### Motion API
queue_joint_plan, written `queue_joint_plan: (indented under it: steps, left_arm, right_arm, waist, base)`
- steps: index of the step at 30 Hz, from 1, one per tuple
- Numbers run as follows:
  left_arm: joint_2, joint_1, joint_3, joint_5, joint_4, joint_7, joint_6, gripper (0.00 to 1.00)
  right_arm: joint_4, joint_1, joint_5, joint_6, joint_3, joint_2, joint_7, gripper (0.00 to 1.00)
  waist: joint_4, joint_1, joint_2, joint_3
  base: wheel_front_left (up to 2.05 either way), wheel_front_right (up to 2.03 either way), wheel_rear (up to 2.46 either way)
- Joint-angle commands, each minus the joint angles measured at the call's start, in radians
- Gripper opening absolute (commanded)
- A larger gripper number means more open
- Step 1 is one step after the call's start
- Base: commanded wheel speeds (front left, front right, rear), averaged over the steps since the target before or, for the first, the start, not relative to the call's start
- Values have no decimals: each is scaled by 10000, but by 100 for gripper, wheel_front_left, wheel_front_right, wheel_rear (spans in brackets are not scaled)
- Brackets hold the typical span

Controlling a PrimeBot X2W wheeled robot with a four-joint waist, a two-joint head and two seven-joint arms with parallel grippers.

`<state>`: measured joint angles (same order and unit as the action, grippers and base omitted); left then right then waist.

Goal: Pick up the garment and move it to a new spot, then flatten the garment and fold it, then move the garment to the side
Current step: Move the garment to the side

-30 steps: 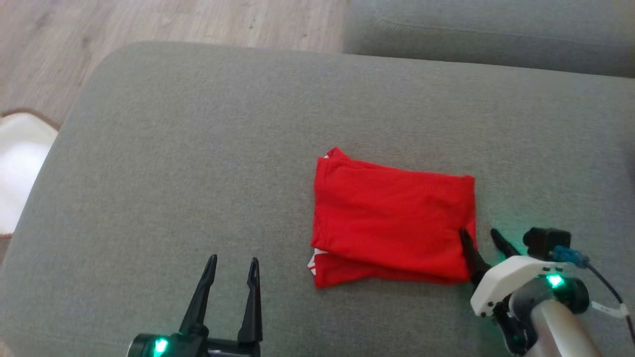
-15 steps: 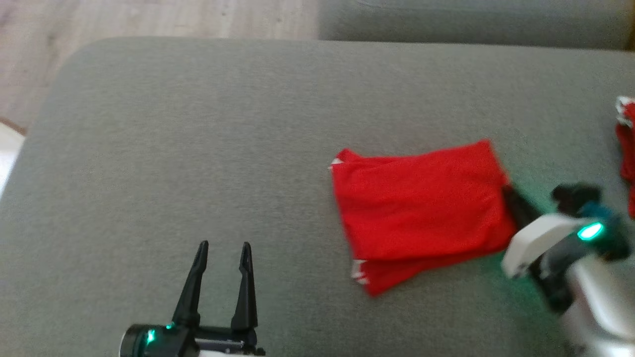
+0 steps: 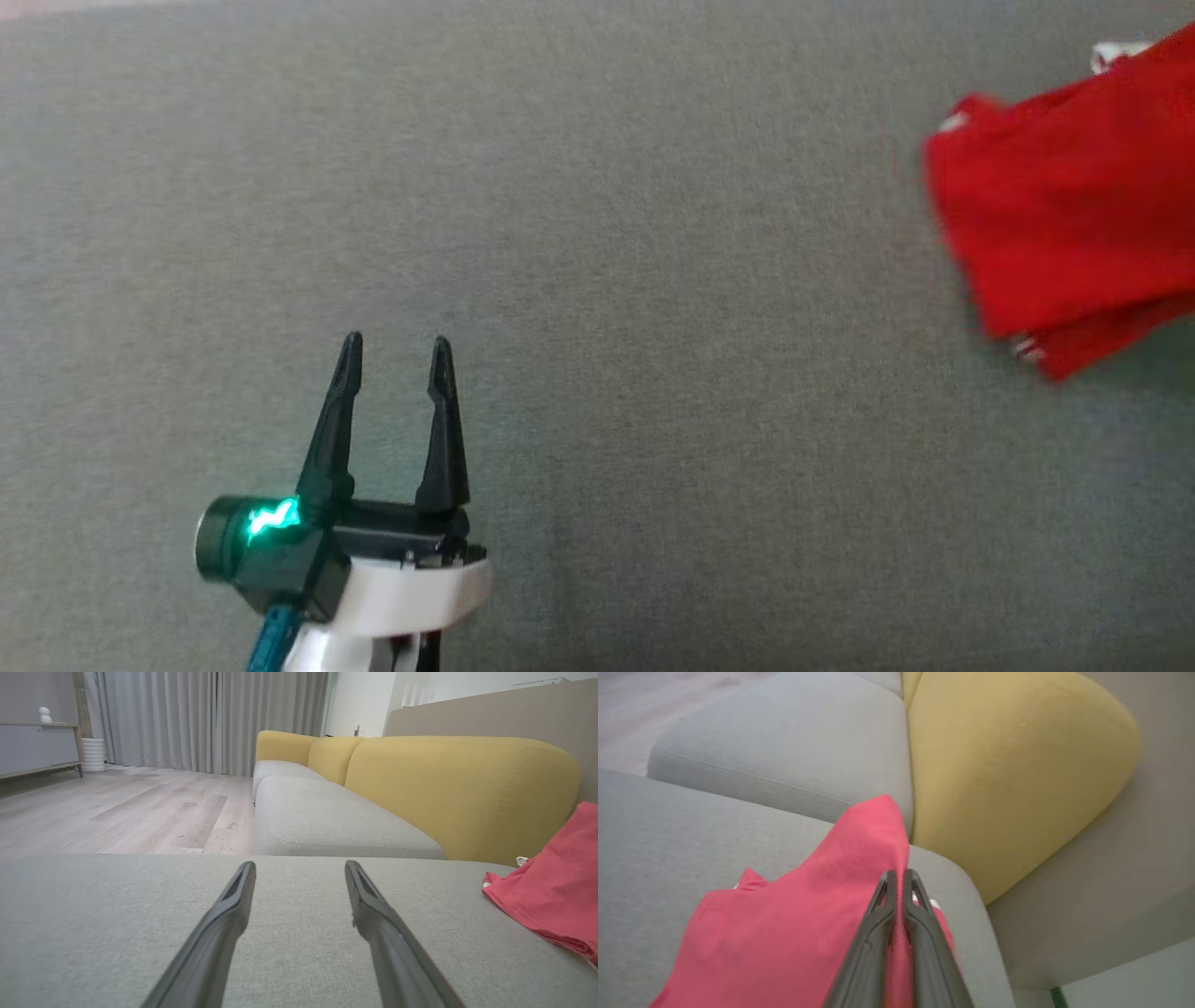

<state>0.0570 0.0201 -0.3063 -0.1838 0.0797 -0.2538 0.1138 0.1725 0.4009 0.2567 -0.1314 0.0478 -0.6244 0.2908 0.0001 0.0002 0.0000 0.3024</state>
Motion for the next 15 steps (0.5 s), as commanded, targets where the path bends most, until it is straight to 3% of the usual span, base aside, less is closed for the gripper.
queue_joint_plan:
  steps: [1,2,3,8,15]
  left_arm:
    - [-68,374,333,88,292,-80,-39,100]
    - [-68,434,327,92,266,-80,-65,100]
    - [-68,482,321,93,236,-80,-87,100]
    - [-68,528,334,85,7,-80,-139,100]
    - [-68,82,268,76,-254,-80,-94,100]
  right_arm:
    - [-441,178,-141,7,471,-659,153,0]
    - [-439,173,-231,7,734,-754,182,4]
    - [-430,137,-304,7,925,-794,218,100]
    - [-540,-419,-320,7,1114,-134,63,100]
    - [-474,-2027,-177,7,275,2099,-527,100]
  waist:
    - [-283,-2,0,410]
    - [-284,-2,0,445]
    - [-278,-2,0,461]
    - [-152,-2,0,128]
    - [380,-2,0,-1076]
  base:
    - [0,0,0]
    - [0,0,0]
    - [0,0,0]
    - [0,0,0]
    - [0,0,0]
